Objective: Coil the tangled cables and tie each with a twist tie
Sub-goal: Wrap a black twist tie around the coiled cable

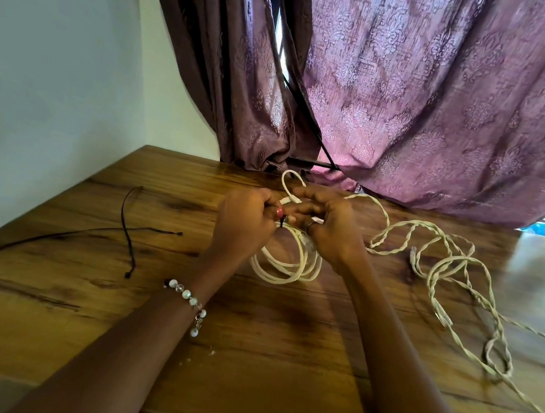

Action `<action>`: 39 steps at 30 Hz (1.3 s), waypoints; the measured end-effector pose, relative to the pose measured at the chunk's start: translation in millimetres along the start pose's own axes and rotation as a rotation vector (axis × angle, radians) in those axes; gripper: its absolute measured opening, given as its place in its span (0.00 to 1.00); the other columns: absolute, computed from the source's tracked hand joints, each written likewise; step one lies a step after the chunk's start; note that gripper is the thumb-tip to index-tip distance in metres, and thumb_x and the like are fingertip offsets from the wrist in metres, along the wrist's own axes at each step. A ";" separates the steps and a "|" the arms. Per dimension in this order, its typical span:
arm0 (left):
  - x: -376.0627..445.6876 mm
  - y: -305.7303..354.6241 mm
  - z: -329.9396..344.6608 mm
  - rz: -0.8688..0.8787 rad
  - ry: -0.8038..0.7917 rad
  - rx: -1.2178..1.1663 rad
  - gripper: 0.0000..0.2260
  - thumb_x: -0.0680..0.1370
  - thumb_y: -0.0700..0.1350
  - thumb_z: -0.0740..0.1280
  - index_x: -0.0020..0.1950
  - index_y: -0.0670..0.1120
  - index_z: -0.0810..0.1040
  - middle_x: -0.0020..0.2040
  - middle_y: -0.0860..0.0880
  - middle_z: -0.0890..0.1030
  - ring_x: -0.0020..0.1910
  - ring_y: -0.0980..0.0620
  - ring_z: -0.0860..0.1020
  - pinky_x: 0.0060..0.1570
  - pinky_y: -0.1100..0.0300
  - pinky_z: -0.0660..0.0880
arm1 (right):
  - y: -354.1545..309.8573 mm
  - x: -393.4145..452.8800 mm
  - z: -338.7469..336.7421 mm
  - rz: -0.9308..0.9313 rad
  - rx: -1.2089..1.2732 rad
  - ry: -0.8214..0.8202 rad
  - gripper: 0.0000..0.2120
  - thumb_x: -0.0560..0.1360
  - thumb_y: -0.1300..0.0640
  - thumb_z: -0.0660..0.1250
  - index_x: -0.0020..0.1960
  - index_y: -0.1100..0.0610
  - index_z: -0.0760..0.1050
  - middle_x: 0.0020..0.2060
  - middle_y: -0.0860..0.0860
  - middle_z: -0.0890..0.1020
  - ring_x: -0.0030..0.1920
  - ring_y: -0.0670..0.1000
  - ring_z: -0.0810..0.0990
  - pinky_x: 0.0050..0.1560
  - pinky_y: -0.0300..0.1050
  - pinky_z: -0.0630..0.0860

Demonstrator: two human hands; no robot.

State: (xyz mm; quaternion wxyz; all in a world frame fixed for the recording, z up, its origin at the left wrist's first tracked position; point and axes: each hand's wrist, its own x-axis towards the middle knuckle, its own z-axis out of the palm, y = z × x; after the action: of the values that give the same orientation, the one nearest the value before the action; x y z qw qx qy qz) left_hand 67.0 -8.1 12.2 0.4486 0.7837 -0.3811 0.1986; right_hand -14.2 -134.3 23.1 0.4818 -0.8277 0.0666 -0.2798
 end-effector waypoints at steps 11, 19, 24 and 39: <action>-0.3 -6.3 -1.2 0.014 -0.005 0.098 0.06 0.72 0.35 0.65 0.44 0.44 0.79 0.41 0.47 0.81 0.41 0.48 0.77 0.38 0.52 0.75 | 6.9 0.0 7.4 -0.064 -0.166 -0.087 0.24 0.63 0.65 0.78 0.58 0.61 0.77 0.48 0.56 0.85 0.49 0.52 0.84 0.53 0.49 0.80; 7.3 -10.0 -7.2 -0.202 0.006 -0.085 0.06 0.73 0.33 0.65 0.42 0.40 0.81 0.40 0.49 0.81 0.39 0.53 0.77 0.38 0.62 0.73 | 4.9 -1.7 9.8 -0.098 -0.121 -0.129 0.16 0.67 0.66 0.76 0.53 0.59 0.78 0.46 0.47 0.82 0.47 0.39 0.80 0.48 0.27 0.71; 10.1 -16.4 2.2 -0.385 0.011 -0.301 0.12 0.74 0.35 0.66 0.32 0.46 0.78 0.34 0.49 0.80 0.34 0.52 0.79 0.36 0.61 0.78 | 11.6 0.9 8.1 -0.099 -0.097 -0.101 0.14 0.66 0.64 0.76 0.50 0.60 0.79 0.49 0.54 0.84 0.49 0.50 0.84 0.55 0.47 0.79; 7.7 -11.4 -14.2 -0.477 -0.614 -0.712 0.37 0.65 0.36 0.77 0.70 0.48 0.65 0.59 0.45 0.76 0.54 0.50 0.79 0.45 0.60 0.80 | 17.1 0.7 -3.3 0.074 0.109 0.002 0.30 0.67 0.70 0.74 0.67 0.60 0.69 0.43 0.61 0.84 0.46 0.54 0.84 0.49 0.48 0.81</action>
State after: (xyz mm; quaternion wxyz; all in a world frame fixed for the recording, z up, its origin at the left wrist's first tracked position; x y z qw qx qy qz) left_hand 81.2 4.3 18.3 0.5875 0.6700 -0.3498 -0.2892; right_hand -12.7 -146.1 10.4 0.5360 -0.7970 0.0823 -0.2661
